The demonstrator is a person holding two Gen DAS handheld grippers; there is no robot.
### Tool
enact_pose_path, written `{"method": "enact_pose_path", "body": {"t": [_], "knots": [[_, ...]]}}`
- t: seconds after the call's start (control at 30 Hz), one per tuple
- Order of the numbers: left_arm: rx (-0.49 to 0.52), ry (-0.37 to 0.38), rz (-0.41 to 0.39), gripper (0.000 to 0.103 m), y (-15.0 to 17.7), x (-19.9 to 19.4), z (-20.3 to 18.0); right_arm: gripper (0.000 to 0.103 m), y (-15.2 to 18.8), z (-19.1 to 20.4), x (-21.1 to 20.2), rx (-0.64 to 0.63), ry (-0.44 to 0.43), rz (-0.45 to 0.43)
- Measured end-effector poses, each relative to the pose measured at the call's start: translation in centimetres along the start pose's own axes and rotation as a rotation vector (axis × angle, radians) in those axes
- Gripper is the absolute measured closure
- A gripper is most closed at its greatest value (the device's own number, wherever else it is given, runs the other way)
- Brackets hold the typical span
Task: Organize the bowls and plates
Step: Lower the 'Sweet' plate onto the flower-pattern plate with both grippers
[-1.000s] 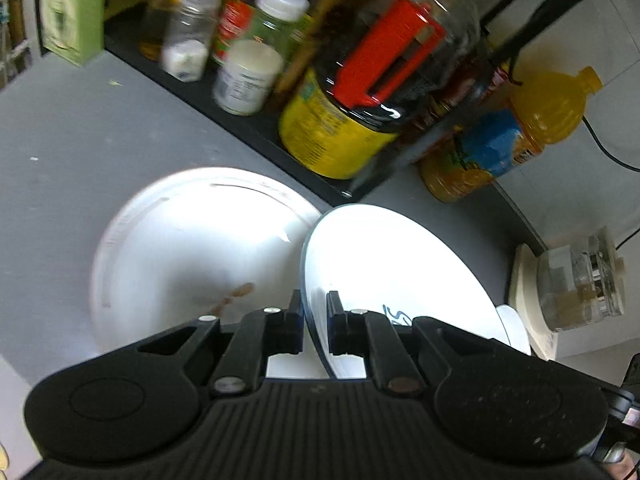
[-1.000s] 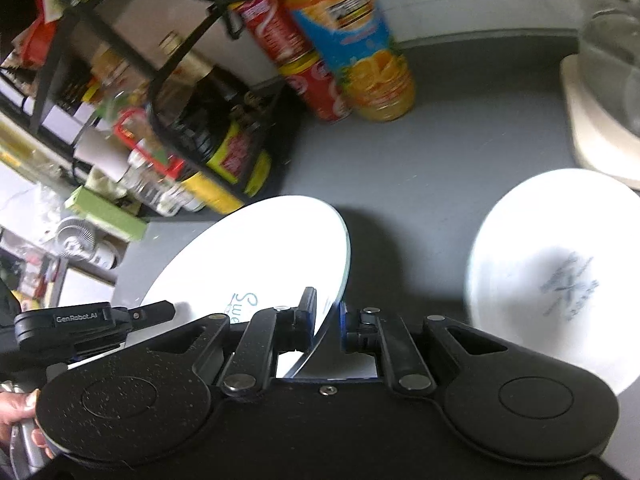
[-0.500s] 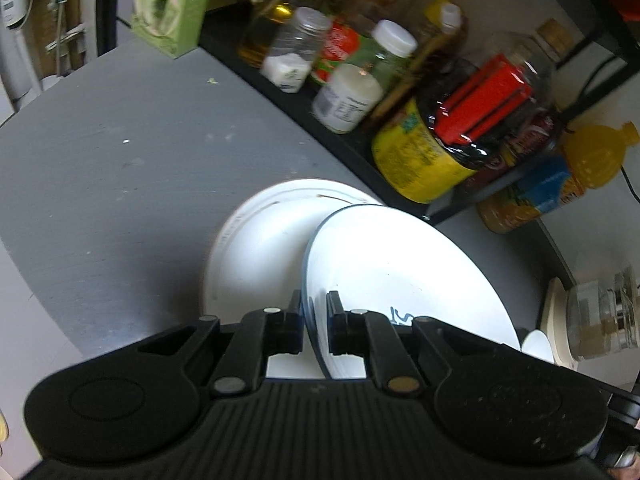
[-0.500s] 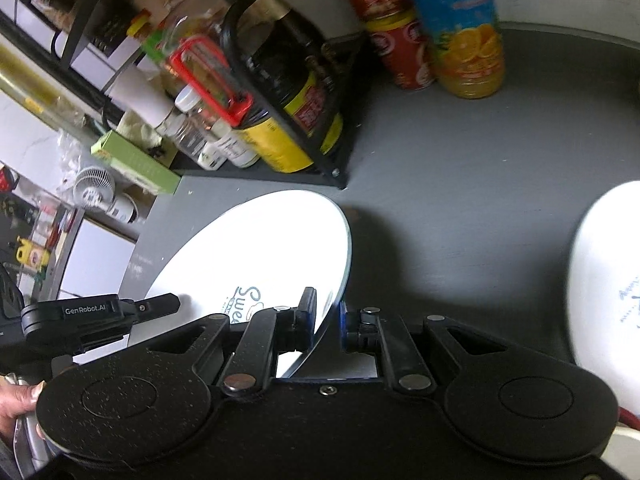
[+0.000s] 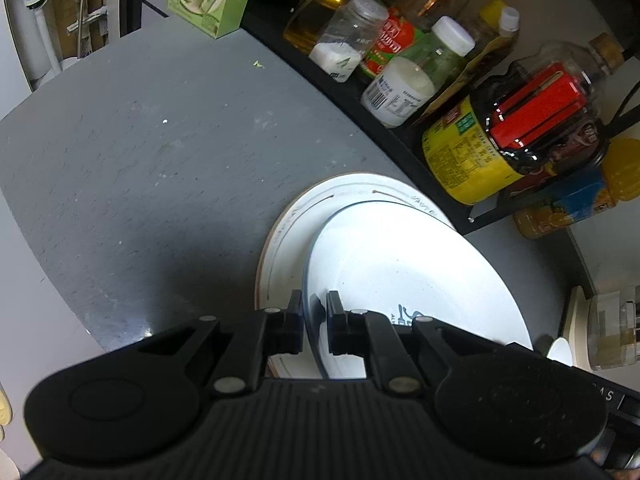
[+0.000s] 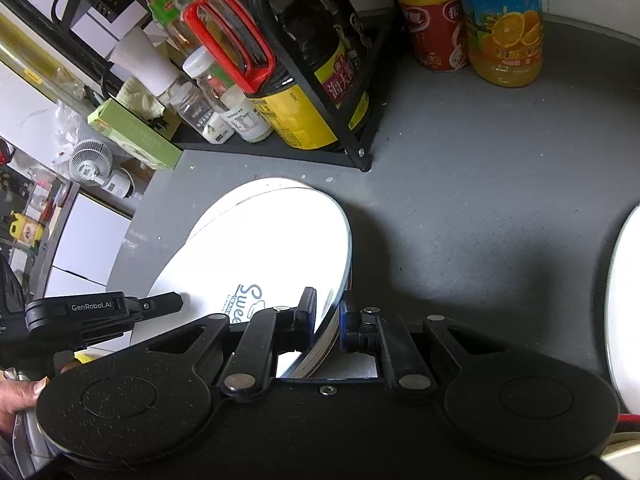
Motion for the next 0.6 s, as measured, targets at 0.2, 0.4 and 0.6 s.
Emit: {"method": "enact_pose_path", "body": {"t": [0.2,0.4,0.6], "knots": [[-0.009,-0.003,0.019,0.093,0.2,0.7,0.5,0.092,-0.1,0.3,0.7,-0.006,0.015,0.006],[-0.009,-0.007,0.039,0.091,-0.1,1.4,0.7,0.095,0.0,0.3,1.2,-0.013,0.036,0.010],[0.000,-0.012,0.060,0.090,0.0,2.1,0.6,0.095,0.6,-0.3,2.0,0.008,0.069,0.028]]}}
Point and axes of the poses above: each gripper's, at about its wrist camera, not at the fingertips, and x roughly the way its jaws point, z to its left, y to its underside, the point moved 7 cm from there along x, roughly the way its jaws point, and after that the axes turned 5 degrees about y, right-handed, at the moved point
